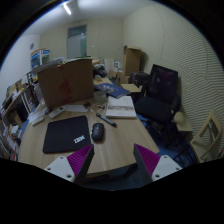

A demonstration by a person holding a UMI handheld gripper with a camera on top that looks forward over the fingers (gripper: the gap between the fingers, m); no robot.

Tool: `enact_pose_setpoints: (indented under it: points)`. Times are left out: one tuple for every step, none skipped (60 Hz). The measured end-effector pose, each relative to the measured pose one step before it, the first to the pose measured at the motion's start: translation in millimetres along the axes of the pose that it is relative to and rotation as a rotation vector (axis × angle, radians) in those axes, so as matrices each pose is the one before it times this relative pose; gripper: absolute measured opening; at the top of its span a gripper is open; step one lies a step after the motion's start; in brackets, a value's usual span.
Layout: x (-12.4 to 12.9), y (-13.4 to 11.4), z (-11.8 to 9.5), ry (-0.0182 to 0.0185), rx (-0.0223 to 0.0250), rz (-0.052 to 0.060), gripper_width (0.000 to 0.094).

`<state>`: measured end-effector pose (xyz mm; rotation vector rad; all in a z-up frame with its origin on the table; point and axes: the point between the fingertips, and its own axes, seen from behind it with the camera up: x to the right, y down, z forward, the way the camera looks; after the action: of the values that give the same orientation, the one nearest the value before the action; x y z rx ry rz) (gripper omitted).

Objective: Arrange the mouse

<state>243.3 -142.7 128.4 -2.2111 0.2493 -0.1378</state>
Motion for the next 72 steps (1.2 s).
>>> enact_pose_setpoints:
  points:
    - [-0.34,-0.55,0.99,-0.00251,0.00187,-0.0014,0.0817]
    - [-0.55,-0.27,1.15,-0.00246,0.00116,-0.0015,0.0816]
    - [-1.58,0.24,1.06,-0.00218,0.00067,-0.0013,0.0818]
    - [-1.1,0.2,1.37,-0.00159,0.00056,-0.0014,0.0818]
    - [1.84,-0.05,2.44,-0.00164,0.00159,-0.0016,0.0815]
    - [-5.12,1.2,1.62,0.00309,0.00197,0.0001,0.082]
    - [-0.41,-0.17,1.81,0.00033,0.00253,0.0003,0.0817]
    - [-0.05,0.4,2.17,-0.00076,0.00292,-0.0006,0.0815]
    - [-0.71,0.35,2.4,-0.00257,0.00314,-0.0012,0.0819]
    - [-0.98,0.17,2.64,-0.00428,0.00353,-0.0019,0.082]
    - [-1.32,0.52,3.07,-0.00567,0.00323,-0.0019,0.0818]
    - [-1.11,0.41,4.06,-0.00715,0.00179,-0.0019,0.0819]
    - [2.55,-0.08,6.18,-0.0113,-0.00002,-0.0016,0.082]
    - [-1.23,0.95,4.36,-0.00945,-0.00038,-0.0029,0.0819]
    - [-1.62,1.36,3.54,-0.00889,-0.00259,-0.0025,0.0819]
    - [-0.99,1.57,4.32,-0.00826,-0.00225,-0.0023,0.0817]
    - [-1.14,1.6,4.63,-0.00903,-0.00107,-0.0022,0.0817]
    - [-1.29,1.6,4.59,-0.00984,-0.00115,-0.0026,0.0816]
    - [1.12,3.06,3.83,-0.01059,-0.00067,-0.0027,0.0812]
    - [-1.83,1.32,7.23,-0.00768,-0.00149,-0.0045,0.0806]
    - [-0.6,1.72,4.77,-0.00619,-0.00458,-0.0048,0.0813]
    - [-0.68,2.22,5.13,-0.0044,-0.005,-0.0053,0.0812]
    - [-0.36,2.09,5.43,-0.00313,-0.00552,-0.0058,0.0814]
    - [-1.09,2.17,5.47,-0.00351,-0.00551,-0.0059,0.0815]
    - [-1.53,2.26,5.48,-0.00595,-0.00499,-0.0051,0.0816]
    - [-1.58,1.36,5.2,-0.00848,-0.00542,-0.0038,0.0809]
    - [-2.82,2.81,7.99,-0.00921,-0.00163,-0.0022,0.0814]
    - [-2.47,1.34,5.53,-0.00986,-0.00265,0.0002,0.0811]
    - [-2.62,0.6,5.75,-0.01003,-0.00174,0.0012,0.081]
    - [-2.52,0.36,5.78,-0.00947,-0.00133,0.0008,0.0813]
    - [-2.62,0.14,5.75,-0.0086,-0.001,0.0004,0.0812]
    - [-2.19,-0.07,5.43,-0.00812,-0.00059,-0.0002,0.081]
    - [-2.18,-0.37,5.72,-0.00773,0.00048,-0.0011,0.0811]
    - [-1.88,-0.7,5.29,-0.00712,0.00068,-0.0016,0.0808]
    - [-1.56,-2.58,4.68,-0.00723,-0.00287,-0.0006,0.0809]
    - [-2.02,0.13,5.39,-0.00535,0.00214,-0.0024,0.0812]
    - [-1.91,-0.7,4.47,-0.00672,-0.00036,-0.0015,0.081]
    - [-1.74,-0.63,4.31,-0.00706,0.00003,-0.0013,0.0811]
    - [-1.47,-0.77,4.55,-0.0058,0.0,-0.0008,0.0811]
    - [-1.08,-0.94,4.47,-0.00512,0.00001,-0.0014,0.0806]
    - [-0.96,-0.58,4.24,-0.00522,-0.00066,-0.0018,0.0804]
    - [-0.75,-0.5,4.09,-0.0049,-0.00141,-0.0025,0.0804]
    - [-0.41,-0.22,4.06,-0.00373,-0.00165,-0.0025,0.0804]
    - [-0.53,-0.33,4.01,-0.00381,-0.00212,-0.0022,0.08]
    - [-0.38,-0.13,4.11,-0.00447,-0.00265,-0.0019,0.0801]
    - [-0.26,-0.68,3.47,-0.00406,-0.00579,-0.0002,0.0802]
    - [1.24,-2.01,2.64,0.00228,0.00609,-0.0048,0.08]
    - [0.74,-4.54,3.7,0.00066,0.0132,-0.0067,0.0782]
    - [0.47,-1.43,3.12,-0.00132,0.0003,-0.0048,0.0775]
    - [1.36,-0.72,2.65,0.00199,-0.00172,-0.0048,0.0768]
    - [0.57,-2.92,2.59,-0.00012,0.00651,-0.0028,0.076]
    - [-0.21,-1.67,2.29,-0.00261,0.00085,0.0,0.075]
    - [0.17,-1.51,2.89,-0.00388,-0.00035,0.0016,0.0749]
    - [-0.31,-2.03,0.54,-0.00233,0.00429,0.0019,0.0743]
    - [-0.27,-1.19,1.67,-0.00436,0.0,0.0008,0.0734]
    - [0.43,-1.54,1.67,-0.00116,0.00115,-0.0002,0.0728]
    - [0.26,-1.37,1.57,-0.00242,0.00159,-0.0018,0.0715]
    - [0.5,-1.03,1.58,-0.00198,0.00032,-0.0028,0.0695]
    - [1.01,-0.97,1.45,-0.00015,0.00162,-0.0044,0.0684]
    - [1.03,-0.49,2.85,0.00037,0.0006,-0.0046,0.0633]
    - [-0.15,-1.25,0.81,-0.00484,0.00116,-0.0006,0.0615]
    - [1.12,-0.33,0.53,0.00176,-0.0019,-0.0013,0.0578]
    - [0.32,-0.59,0.49,-0.00126,-0.00059,0.0019,0.0564]
    - [0.23,-0.19,0.16,-0.00191,-0.00188,0.0022,0.056]
    - [0.22,-0.02,0.03,-0.00201,-0.00188,0.0018,0.0553]
    - [-0.2,0.17,0.09,-0.00247,-0.00271,0.0003,0.0551]
    - [-0.04,0.18,-0.16,-0.00188,-0.00239,-0.0022,0.0548]
    - [-0.03,0.33,0.76,-0.00256,-0.00192,-0.0039,0.0539]
    - [-0.24,0.46,-0.73,-0.00223,-0.00356,-0.0007,0.0537]
    - [0.19,0.22,-0.48,-0.00148,-0.00106,0.0006,0.0531]
    - [0.08,0.1,-0.21,-0.00171,-0.00066,0.0026,0.0526]
    - [0.18,0.13,-0.06,-0.00052,-0.00039,0.0022,0.0537]
